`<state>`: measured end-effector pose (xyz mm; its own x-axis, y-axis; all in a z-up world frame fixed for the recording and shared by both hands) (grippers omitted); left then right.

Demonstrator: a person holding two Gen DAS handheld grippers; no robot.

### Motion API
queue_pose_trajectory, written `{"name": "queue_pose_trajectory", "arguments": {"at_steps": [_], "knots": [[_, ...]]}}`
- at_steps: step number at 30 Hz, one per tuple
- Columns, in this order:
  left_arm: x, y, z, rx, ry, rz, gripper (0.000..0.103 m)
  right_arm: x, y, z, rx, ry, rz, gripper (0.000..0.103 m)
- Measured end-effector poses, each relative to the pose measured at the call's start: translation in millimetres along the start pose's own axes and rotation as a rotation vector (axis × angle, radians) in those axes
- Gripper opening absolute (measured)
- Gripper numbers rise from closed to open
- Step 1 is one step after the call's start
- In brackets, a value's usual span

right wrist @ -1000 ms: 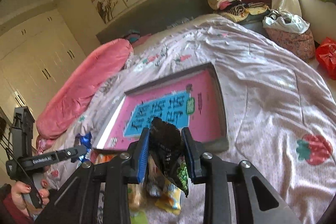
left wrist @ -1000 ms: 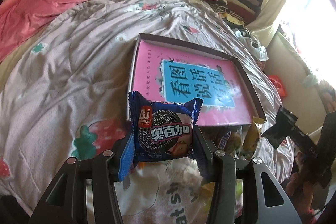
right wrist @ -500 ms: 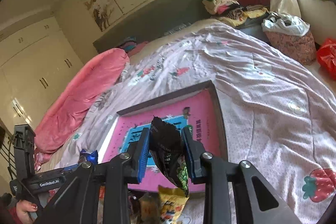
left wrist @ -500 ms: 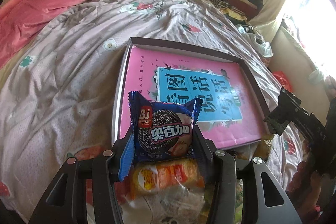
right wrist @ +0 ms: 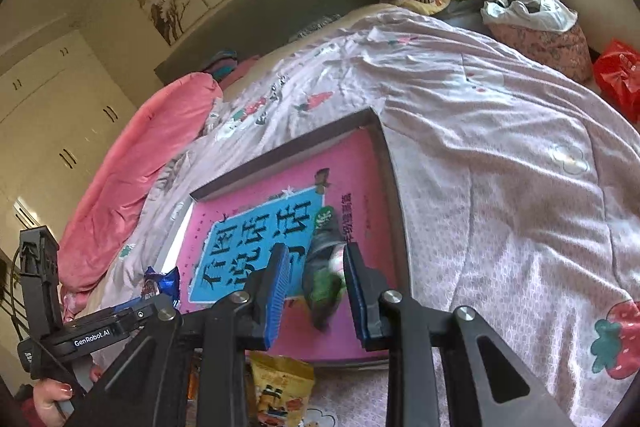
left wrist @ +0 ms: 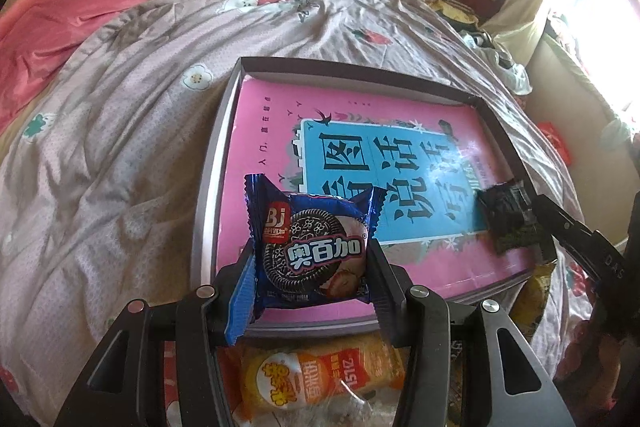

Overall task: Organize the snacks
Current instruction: 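Carry the blue pack with the left gripper while the right carries the black bag over the tray, then open the left gripper over the tray while the right releases the black bag inside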

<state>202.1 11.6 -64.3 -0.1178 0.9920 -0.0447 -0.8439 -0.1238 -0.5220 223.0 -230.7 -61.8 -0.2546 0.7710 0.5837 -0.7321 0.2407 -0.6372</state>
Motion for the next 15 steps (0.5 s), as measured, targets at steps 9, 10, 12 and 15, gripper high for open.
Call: {"name": "queue_pose_trajectory", "arguments": {"at_steps": [9, 10, 12, 15], "knots": [[-5.7, 4.4, -7.8, 0.015, 0.007, -0.017, 0.053, -1.9, 5.2, 0.0, 0.018, 0.025, 0.004, 0.029], [-5.8, 4.4, -7.9, 0.013, 0.007, -0.018, 0.053, -1.6, 5.6, 1.1, 0.018, 0.026, 0.006, 0.029], [-5.9, 3.8, -9.0, 0.015, 0.007, -0.02, 0.053, -1.1, 5.5, 2.7, 0.017, 0.036, 0.011, 0.029], [-5.9, 4.2, -8.4, 0.018, 0.002, -0.02, 0.054, 0.1, 6.0, 4.4, 0.017, 0.041, 0.018, 0.029]]}}
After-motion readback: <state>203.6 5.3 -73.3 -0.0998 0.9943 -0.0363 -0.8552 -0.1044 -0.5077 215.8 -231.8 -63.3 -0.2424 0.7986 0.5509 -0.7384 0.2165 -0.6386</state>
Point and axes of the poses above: each gripper's, at about its wrist camera, not at the fingertips, and z roughly against the way its jaws point, x to its left, y to its underside, the point moved 7 cm from there along -z, roughly the way its jaws point, and after that the axes turned 9 degrees about -y, right-handed, at the moved point
